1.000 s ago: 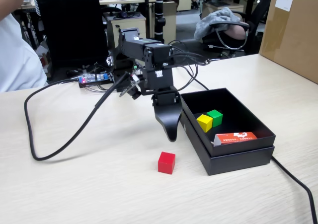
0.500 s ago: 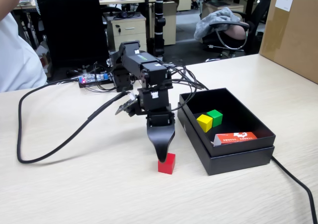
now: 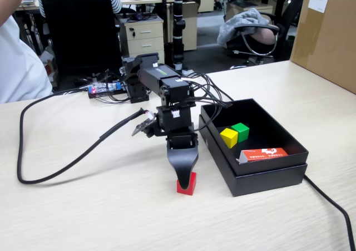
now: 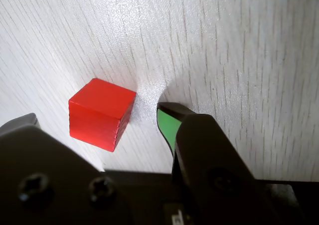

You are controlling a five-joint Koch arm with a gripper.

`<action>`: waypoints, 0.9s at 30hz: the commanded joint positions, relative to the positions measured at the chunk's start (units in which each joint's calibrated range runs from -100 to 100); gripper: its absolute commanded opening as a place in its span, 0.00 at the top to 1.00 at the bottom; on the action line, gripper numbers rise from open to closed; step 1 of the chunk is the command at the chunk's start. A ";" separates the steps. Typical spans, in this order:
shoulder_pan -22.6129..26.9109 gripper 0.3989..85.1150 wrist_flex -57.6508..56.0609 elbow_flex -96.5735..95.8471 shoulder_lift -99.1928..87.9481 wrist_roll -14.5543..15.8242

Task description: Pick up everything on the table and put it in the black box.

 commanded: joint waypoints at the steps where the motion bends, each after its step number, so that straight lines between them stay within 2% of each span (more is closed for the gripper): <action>1: 0.15 0.51 0.59 4.30 -0.86 0.00; 5: 0.20 0.51 0.59 4.58 -0.74 -0.44; 7: 0.24 0.59 0.59 4.67 -0.74 -0.49; 10: 0.29 0.61 0.59 4.67 -0.74 -0.63; 14: 0.39 0.75 0.59 4.49 -0.63 -0.78; 17: 0.39 0.81 0.59 4.49 -0.63 -0.98; 22: 0.49 0.81 0.33 4.21 -1.32 -1.32; 23: 0.54 0.83 0.24 4.12 -1.66 -1.32; 25: 0.54 1.00 0.24 4.12 -2.92 -1.32; 27: 0.54 0.99 0.15 3.40 -4.87 -1.42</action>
